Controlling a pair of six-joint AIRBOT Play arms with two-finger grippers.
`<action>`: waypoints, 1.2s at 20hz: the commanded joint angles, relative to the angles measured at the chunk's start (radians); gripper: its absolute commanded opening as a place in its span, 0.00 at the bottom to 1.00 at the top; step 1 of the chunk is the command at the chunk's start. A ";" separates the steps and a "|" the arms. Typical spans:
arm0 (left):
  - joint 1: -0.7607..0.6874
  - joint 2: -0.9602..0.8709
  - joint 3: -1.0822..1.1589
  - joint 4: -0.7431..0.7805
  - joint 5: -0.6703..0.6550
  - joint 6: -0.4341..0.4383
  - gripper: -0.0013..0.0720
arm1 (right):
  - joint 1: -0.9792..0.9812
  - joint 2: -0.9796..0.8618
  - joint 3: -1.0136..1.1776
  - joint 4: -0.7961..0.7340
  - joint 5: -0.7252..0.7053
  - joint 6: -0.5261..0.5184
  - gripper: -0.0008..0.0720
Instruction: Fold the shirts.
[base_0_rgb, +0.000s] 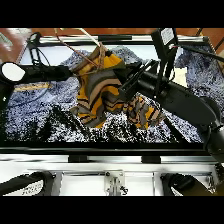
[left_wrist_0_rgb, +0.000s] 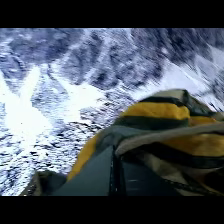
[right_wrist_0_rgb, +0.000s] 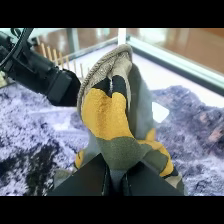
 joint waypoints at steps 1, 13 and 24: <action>-0.073 0.039 0.002 0.009 0.032 0.074 0.26 | 0.002 -0.004 -0.001 -0.004 -0.028 0.003 0.10; -0.188 0.167 0.139 0.032 0.362 0.268 1.00 | 0.002 -0.004 -0.001 -0.002 -0.071 0.003 0.10; -0.260 0.053 0.138 0.032 0.458 0.283 0.45 | 0.002 -0.004 -0.001 -0.003 -0.078 -0.013 0.10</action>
